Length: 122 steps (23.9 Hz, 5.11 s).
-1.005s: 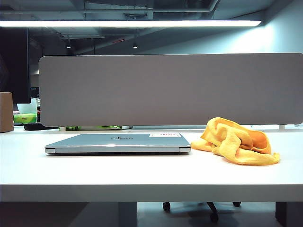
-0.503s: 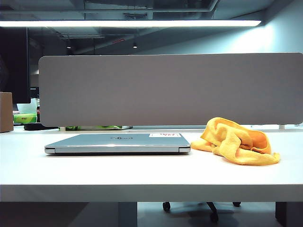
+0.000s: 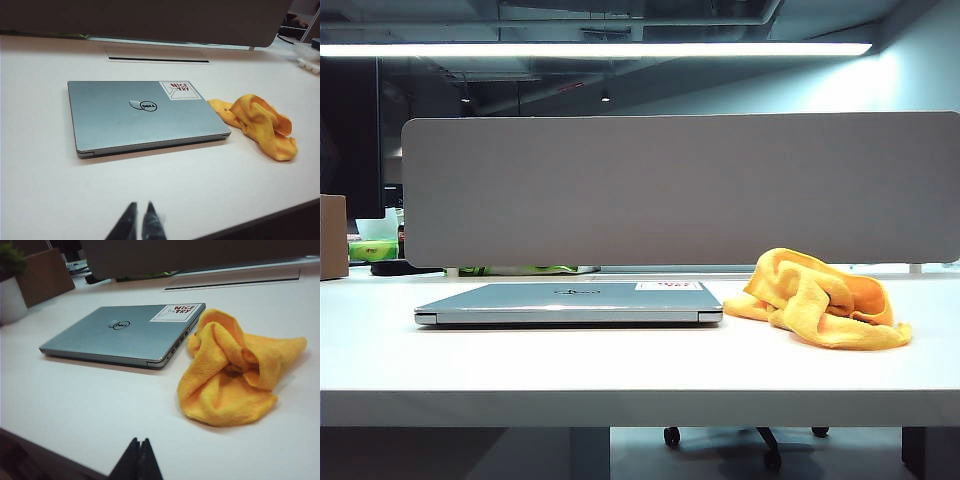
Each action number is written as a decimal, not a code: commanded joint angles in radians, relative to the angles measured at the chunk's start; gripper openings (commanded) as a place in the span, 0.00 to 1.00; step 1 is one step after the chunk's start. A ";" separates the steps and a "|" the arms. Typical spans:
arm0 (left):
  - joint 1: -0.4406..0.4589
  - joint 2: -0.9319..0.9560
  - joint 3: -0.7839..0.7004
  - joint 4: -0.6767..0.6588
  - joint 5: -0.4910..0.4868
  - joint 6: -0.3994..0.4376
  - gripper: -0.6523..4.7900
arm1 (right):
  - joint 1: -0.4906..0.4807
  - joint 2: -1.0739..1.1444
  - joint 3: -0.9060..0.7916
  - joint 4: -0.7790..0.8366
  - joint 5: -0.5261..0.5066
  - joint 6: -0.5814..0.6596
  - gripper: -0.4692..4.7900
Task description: Pick up the rag and use it to wipe the water off the lid of the laptop on the table.
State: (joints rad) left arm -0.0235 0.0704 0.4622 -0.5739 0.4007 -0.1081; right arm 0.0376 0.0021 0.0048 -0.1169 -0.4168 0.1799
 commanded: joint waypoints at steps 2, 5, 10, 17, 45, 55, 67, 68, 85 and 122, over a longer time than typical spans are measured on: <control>0.000 0.000 0.003 0.101 -0.003 0.003 0.15 | 0.000 0.000 0.077 0.104 0.024 0.332 0.08; 0.000 0.000 0.003 0.112 -0.003 0.003 0.15 | -0.003 0.066 0.277 -0.048 0.116 0.005 0.08; -0.001 0.000 0.003 0.111 0.011 0.003 0.15 | -0.003 0.438 0.639 -0.171 0.135 -0.289 0.25; -0.001 -0.002 0.003 0.111 0.010 0.003 0.15 | 0.000 1.173 1.175 -0.203 0.126 -0.315 0.81; -0.001 -0.003 0.002 0.111 -0.203 0.003 0.15 | 0.115 1.852 1.286 -0.265 0.259 -0.476 0.09; -0.001 -0.003 0.002 0.111 -0.202 0.003 0.15 | 0.238 1.824 1.712 -0.328 0.232 -0.388 0.08; -0.001 -0.003 0.002 0.111 -0.203 0.003 0.15 | 0.439 2.229 2.123 -0.271 0.233 -0.311 0.08; -0.001 -0.003 0.002 0.111 -0.203 0.003 0.15 | 0.447 2.255 2.131 -0.272 0.211 -0.307 0.08; -0.001 -0.003 0.002 0.111 -0.202 0.003 0.15 | 0.519 2.482 2.131 -0.339 0.356 -0.317 0.08; -0.001 -0.003 0.002 0.111 -0.202 0.003 0.15 | 0.429 2.445 2.181 -0.621 0.561 -0.179 0.08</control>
State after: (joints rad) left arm -0.0235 0.0658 0.4622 -0.4744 0.1978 -0.1051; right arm 0.4904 2.4554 2.1914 -0.6464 0.0551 0.0212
